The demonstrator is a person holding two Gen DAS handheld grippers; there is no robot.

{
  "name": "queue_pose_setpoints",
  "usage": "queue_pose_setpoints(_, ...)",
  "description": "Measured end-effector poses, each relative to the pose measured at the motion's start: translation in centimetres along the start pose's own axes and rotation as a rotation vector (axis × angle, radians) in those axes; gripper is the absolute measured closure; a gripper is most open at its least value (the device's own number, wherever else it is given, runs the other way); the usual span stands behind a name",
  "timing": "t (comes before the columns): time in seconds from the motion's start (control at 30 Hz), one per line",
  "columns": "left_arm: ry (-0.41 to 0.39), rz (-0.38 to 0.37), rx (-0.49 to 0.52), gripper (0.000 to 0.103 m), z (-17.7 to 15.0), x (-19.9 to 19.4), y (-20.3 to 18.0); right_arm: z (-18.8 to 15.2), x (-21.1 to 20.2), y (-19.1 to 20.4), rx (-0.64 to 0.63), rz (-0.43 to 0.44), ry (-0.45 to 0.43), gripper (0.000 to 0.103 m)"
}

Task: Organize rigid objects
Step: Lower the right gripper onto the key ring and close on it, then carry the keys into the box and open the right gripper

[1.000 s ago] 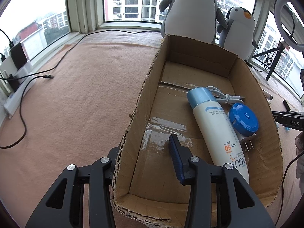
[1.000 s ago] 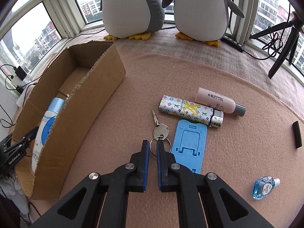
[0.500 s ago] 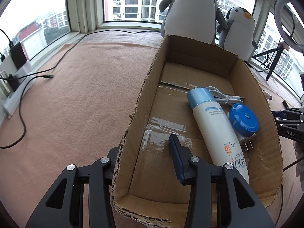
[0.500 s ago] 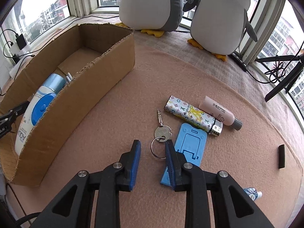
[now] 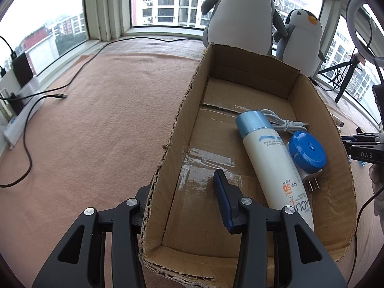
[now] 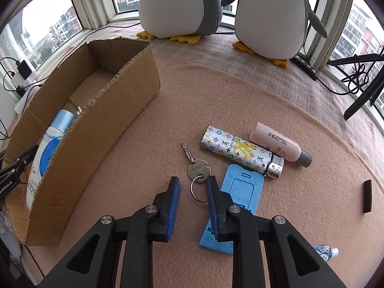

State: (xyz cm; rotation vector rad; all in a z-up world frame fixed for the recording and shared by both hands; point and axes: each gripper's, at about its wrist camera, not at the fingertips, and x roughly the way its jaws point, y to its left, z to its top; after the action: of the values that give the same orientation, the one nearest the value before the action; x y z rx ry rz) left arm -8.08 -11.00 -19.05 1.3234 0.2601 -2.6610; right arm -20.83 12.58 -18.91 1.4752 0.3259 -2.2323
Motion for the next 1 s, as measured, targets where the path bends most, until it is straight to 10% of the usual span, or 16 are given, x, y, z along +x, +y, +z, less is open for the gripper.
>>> queue_pose_setpoints(0.6,0.0,0.0,0.0,0.062,0.0,0.0,0.1,0.1,-2.2,-3.6,0.238,0.186,-0.06,0.101)
queue_pose_setpoints(1.0,0.0,0.0,0.0,0.062,0.0,0.0,0.1,0.2,-3.3,-2.0,0.165,0.13,-0.102,0.101)
